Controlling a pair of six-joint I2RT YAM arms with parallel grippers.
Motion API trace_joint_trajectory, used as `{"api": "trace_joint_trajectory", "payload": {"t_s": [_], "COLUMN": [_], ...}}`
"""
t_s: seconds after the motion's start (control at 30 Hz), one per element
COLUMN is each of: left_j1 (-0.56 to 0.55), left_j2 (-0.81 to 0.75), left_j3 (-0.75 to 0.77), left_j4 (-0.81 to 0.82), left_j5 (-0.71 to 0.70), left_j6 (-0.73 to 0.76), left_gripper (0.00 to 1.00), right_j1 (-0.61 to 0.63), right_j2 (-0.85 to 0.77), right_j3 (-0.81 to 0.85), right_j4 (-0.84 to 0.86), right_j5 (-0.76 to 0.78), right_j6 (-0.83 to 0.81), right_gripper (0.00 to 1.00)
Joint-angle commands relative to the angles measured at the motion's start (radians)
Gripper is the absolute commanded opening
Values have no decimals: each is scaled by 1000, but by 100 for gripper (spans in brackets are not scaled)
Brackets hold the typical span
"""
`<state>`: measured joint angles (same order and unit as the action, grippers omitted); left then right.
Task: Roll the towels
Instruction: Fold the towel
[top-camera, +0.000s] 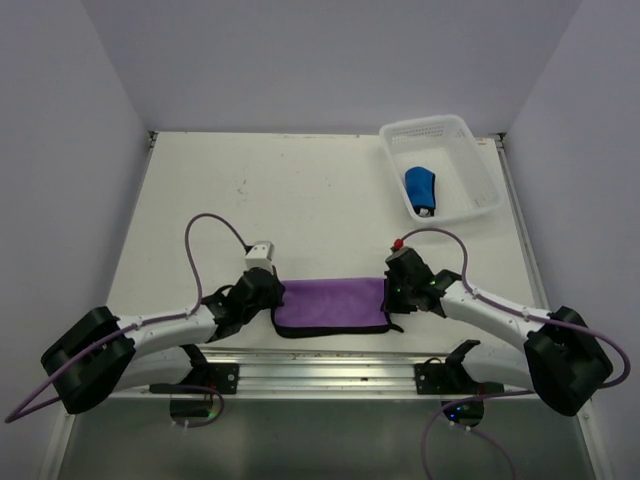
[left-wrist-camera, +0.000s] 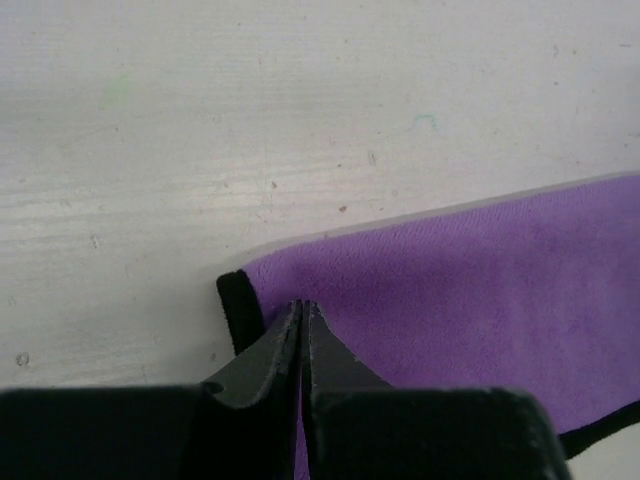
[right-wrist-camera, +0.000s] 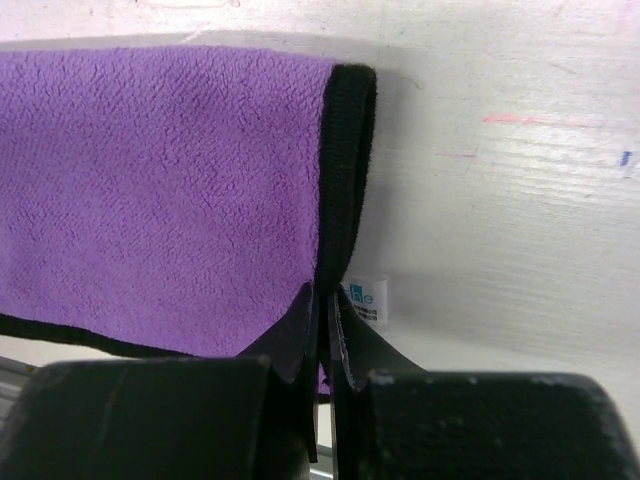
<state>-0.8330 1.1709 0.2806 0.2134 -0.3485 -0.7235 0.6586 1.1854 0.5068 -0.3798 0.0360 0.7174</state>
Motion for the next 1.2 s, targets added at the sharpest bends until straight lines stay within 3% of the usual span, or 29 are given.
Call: {"api": "trace_joint_trajectory", "payload": {"t_s": [0.0,0.2,0.53,0.7,1.17], "left_j1": [-5,-5,-6,-6,-3], "left_j2": [-77,-178,-226,-246,-281], "left_j3": [90,183,210,213,184], "left_j4": [-91,-207,-250,-256,-259], "left_j5": [-10,-8,36,34,32], "left_j6": [-10,-8,-13,-1,12], "left_gripper": [7,26,30,31,35], "right_j1": [-17,-33,-33,-24,197], "right_j2": [-38,-110,-95,-18,259], "right_j3": [67,166,360,449,616], "right_j4": [-99,-293,-534,-515,-384], "right_j5": [56,152,294,233,171], "right_j6": [-55,-110,-182,-220,-138], "right_gripper": [0,0,0,0,0]}}
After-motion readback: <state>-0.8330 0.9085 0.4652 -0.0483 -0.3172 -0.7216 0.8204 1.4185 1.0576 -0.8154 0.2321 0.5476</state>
